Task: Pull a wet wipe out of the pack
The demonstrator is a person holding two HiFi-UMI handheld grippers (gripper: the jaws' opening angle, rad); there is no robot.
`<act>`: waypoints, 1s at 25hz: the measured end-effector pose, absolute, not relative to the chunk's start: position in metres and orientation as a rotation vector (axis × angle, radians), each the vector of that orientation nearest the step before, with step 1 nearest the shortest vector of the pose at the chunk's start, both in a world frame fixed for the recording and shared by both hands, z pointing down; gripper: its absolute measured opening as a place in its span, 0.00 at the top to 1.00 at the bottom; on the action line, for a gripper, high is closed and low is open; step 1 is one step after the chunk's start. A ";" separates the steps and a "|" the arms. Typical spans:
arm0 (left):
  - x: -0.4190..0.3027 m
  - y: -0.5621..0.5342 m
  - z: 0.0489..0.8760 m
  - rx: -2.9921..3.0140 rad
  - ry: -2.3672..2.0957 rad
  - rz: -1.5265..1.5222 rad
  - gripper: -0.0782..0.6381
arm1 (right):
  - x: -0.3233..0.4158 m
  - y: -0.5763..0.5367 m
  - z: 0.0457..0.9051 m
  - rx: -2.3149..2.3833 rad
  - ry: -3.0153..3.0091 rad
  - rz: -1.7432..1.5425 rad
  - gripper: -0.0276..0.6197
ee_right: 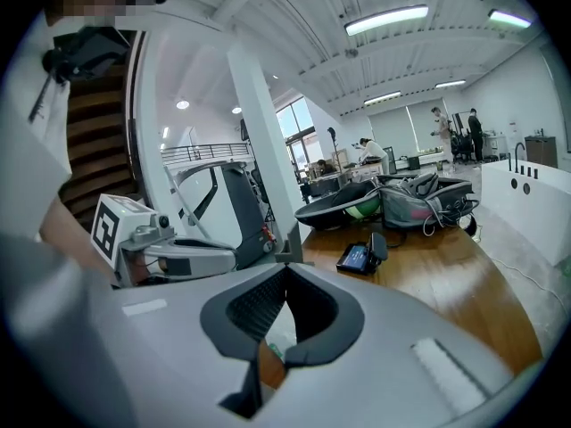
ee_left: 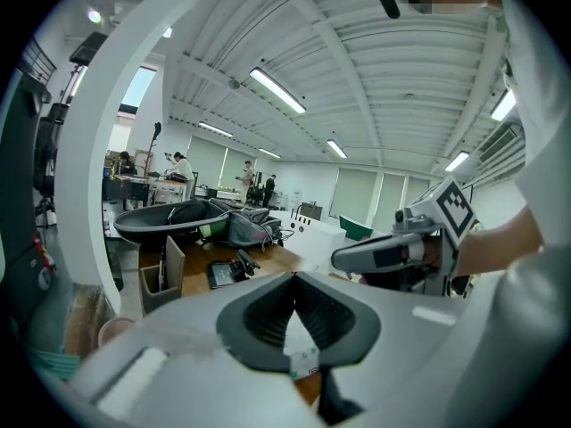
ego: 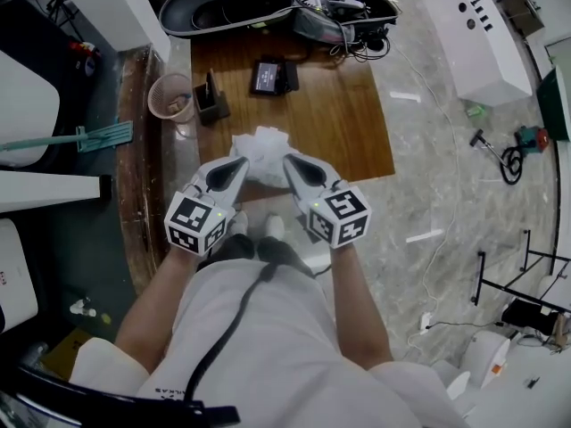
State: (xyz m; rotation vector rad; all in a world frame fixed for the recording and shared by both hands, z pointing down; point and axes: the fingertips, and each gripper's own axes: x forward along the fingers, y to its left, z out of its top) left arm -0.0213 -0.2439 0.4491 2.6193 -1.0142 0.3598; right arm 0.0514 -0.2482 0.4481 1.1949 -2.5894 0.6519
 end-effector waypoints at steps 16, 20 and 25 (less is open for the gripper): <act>-0.019 -0.245 0.411 2.671 -1.049 0.296 0.88 | 0.069 -0.239 0.378 1.317 -2.716 0.527 0.94; -0.020 -0.248 0.401 2.680 -1.062 0.275 0.88 | 0.071 -0.239 0.370 1.330 -2.722 0.500 0.94; -0.024 -0.249 0.382 2.693 -1.087 0.227 0.88 | 0.074 -0.233 0.353 1.379 -2.733 0.445 0.94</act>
